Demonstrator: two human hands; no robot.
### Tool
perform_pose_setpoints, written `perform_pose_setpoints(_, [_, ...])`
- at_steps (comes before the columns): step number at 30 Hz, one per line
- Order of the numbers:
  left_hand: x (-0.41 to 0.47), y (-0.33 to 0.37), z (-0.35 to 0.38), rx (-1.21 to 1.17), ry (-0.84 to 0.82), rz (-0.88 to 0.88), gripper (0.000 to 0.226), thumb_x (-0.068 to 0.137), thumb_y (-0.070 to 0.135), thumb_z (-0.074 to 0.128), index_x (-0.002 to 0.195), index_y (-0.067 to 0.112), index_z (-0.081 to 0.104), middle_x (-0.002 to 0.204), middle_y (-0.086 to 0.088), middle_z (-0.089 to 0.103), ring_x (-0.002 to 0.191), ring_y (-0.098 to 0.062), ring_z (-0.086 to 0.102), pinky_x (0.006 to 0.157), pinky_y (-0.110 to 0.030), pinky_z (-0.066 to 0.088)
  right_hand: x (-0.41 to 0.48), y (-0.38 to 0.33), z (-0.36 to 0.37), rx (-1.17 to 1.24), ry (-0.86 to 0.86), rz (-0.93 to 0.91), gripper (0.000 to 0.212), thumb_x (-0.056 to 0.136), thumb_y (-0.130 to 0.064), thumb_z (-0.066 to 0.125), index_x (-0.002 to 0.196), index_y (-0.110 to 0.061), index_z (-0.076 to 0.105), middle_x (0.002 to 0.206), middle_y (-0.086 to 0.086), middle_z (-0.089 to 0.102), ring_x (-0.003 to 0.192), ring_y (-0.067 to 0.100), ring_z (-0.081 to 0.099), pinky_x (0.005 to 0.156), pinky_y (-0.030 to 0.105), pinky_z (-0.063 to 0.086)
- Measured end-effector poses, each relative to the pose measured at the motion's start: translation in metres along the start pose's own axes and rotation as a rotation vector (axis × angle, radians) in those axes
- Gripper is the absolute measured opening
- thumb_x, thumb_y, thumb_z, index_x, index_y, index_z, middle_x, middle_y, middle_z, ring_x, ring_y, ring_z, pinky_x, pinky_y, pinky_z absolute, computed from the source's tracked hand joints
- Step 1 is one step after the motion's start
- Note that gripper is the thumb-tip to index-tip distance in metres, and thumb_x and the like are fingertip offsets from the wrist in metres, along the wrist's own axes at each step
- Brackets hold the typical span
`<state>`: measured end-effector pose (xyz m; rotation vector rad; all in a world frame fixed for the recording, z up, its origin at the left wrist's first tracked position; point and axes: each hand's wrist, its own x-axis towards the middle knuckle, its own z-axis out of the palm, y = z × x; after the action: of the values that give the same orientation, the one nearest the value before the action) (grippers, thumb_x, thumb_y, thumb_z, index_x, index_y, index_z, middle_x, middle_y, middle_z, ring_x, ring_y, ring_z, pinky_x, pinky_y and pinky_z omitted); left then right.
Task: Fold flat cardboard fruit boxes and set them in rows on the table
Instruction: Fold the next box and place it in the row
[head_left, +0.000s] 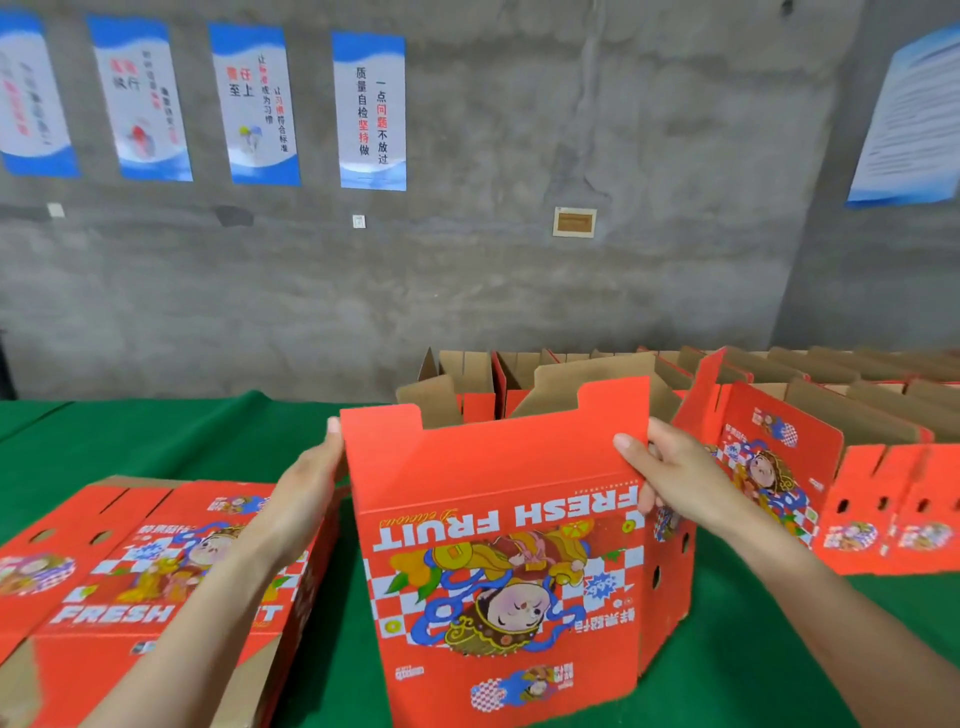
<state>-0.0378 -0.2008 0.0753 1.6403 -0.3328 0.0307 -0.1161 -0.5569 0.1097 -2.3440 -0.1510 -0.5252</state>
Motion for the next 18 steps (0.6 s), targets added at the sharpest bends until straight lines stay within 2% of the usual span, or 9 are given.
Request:
perform_pose_setpoints(3, [0.004, 0.016, 0.004, 0.049, -0.04, 0.124, 0.034, 0.09, 0.055, 0.042, 0.095, 0.035, 0.07, 0.086, 0.008, 0.073, 0.077, -0.004, 0.068, 0.073, -0.032, 0.048, -0.007, 0.0, -0.007, 0.137, 0.041, -0.042, 0.019, 0.092, -0.044, 0.045, 0.097, -0.029, 0.056, 0.063, -0.01, 0.069, 0.051, 0.003, 0.064, 0.054, 0.019, 0.048])
perform_pose_setpoints(4, [0.007, 0.017, 0.005, 0.011, -0.048, 0.145, 0.019, 0.09, 0.041, 0.051, 0.095, 0.036, 0.069, 0.084, 0.007, 0.072, 0.072, -0.005, 0.067, 0.069, -0.032, 0.048, -0.009, 0.0, -0.009, 0.179, 0.038, -0.055, 0.02, 0.09, -0.045, 0.045, 0.097, -0.029, 0.056, 0.063, -0.015, 0.068, 0.053, 0.0, 0.063, 0.053, 0.013, 0.046])
perform_pose_setpoints(5, [0.009, 0.019, 0.005, 0.001, -0.052, 0.176, 0.016, 0.084, 0.03, 0.062, 0.098, 0.036, 0.068, 0.086, 0.006, 0.073, 0.072, -0.007, 0.067, 0.066, -0.031, 0.049, -0.011, 0.0, -0.009, 0.214, 0.033, -0.064, 0.02, 0.09, -0.044, 0.045, 0.098, -0.029, 0.055, 0.063, -0.018, 0.067, 0.053, -0.002, 0.063, 0.053, 0.012, 0.046])
perform_pose_setpoints(8, [0.01, 0.023, 0.009, 0.083, -0.067, 0.257, 0.052, 0.055, 0.027, 0.077, 0.104, 0.019, 0.06, 0.089, 0.004, 0.069, 0.076, -0.008, 0.065, 0.065, -0.029, 0.052, -0.014, 0.003, -0.008, 0.294, 0.035, -0.083, 0.02, 0.09, -0.042, 0.045, 0.099, -0.027, 0.055, 0.058, -0.017, 0.066, 0.054, -0.001, 0.064, 0.054, 0.013, 0.048])
perform_pose_setpoints(10, [0.007, 0.021, 0.019, -0.029, -0.081, 0.092, 0.064, 0.043, 0.026, 0.079, 0.101, 0.014, 0.056, 0.079, -0.001, 0.068, 0.068, -0.014, 0.066, 0.059, -0.035, 0.054, -0.015, 0.006, -0.007, 0.355, 0.051, -0.075, 0.03, 0.086, -0.046, 0.046, 0.1, -0.021, 0.055, 0.057, -0.011, 0.066, 0.055, 0.004, 0.066, 0.051, 0.018, 0.049])
perform_pose_setpoints(11, [0.005, 0.019, 0.023, -0.089, -0.092, -0.032, 0.061, 0.041, 0.022, 0.079, 0.098, 0.013, 0.059, 0.075, -0.004, 0.07, 0.064, -0.017, 0.067, 0.056, -0.034, 0.055, -0.016, 0.009, -0.007, 0.387, 0.061, -0.069, 0.035, 0.084, -0.049, 0.047, 0.102, -0.019, 0.055, 0.06, -0.008, 0.067, 0.055, 0.005, 0.066, 0.049, 0.017, 0.048])
perform_pose_setpoints(13, [-0.001, 0.014, 0.033, -0.142, -0.127, -0.224, 0.033, 0.046, 0.019, 0.076, 0.078, 0.013, 0.07, 0.073, -0.01, 0.072, 0.061, -0.022, 0.069, 0.054, -0.032, 0.056, -0.018, 0.013, -0.006, 0.443, 0.071, -0.063, 0.041, 0.08, -0.053, 0.051, 0.105, -0.021, 0.058, 0.074, -0.004, 0.072, 0.065, 0.01, 0.07, 0.052, 0.018, 0.052])
perform_pose_setpoints(15, [-0.006, 0.005, 0.045, -0.15, -0.116, -0.298, 0.012, 0.059, 0.016, 0.071, 0.069, 0.01, 0.073, 0.075, -0.016, 0.072, 0.061, -0.025, 0.069, 0.058, -0.032, 0.056, -0.019, 0.02, -0.006, 0.497, 0.086, -0.042, 0.041, 0.08, -0.052, 0.053, 0.107, -0.022, 0.06, 0.09, 0.001, 0.074, 0.077, 0.017, 0.072, 0.063, 0.026, 0.058])
perform_pose_setpoints(18, [-0.007, -0.01, 0.062, -0.221, 0.119, -0.28, 0.002, 0.079, -0.005, 0.06, 0.077, -0.006, 0.062, 0.062, -0.017, 0.068, 0.05, -0.026, 0.065, 0.05, -0.032, 0.055, -0.028, 0.029, -0.007, 0.464, 0.108, 0.017, 0.045, 0.081, -0.051, 0.051, 0.102, -0.013, 0.061, 0.09, 0.009, 0.073, 0.079, 0.024, 0.071, 0.07, 0.034, 0.058])
